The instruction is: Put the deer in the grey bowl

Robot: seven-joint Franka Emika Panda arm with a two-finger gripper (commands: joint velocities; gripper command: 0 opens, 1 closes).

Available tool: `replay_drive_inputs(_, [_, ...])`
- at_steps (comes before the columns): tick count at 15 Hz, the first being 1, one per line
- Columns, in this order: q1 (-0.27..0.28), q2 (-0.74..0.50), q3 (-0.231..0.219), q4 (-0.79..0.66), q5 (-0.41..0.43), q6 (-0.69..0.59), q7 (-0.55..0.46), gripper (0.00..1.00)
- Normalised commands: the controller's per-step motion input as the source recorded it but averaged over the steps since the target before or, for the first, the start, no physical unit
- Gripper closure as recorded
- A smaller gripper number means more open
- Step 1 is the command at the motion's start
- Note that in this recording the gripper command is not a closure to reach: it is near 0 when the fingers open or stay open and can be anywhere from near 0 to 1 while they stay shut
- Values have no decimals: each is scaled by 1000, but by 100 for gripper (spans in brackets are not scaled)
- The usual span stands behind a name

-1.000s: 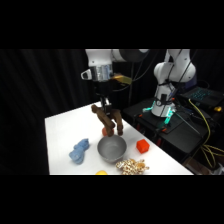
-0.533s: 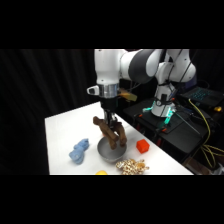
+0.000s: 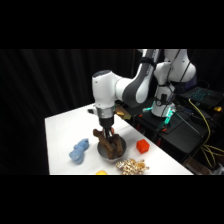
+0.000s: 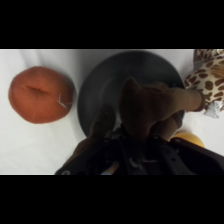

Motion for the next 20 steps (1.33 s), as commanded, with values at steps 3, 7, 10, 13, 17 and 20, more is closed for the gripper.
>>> replay_drive_inputs(3, [-3,-140,-97,109,-90,-136,-12,0])
replay_drive_inputs(7, [-18,-120,-49,95,-79,-189,-14,0])
replay_drive_inputs(10, [-27,-159,-16,111,-72,-350,-35,0])
replay_drive_inputs(13, [-57,-437,-35,70,-110,-572,-65,0])
replay_drive_inputs(17, [-120,-657,-20,13,-43,-589,-191,0])
replay_drive_inputs(20, [-102,-484,-26,69,-45,-554,-133,0])
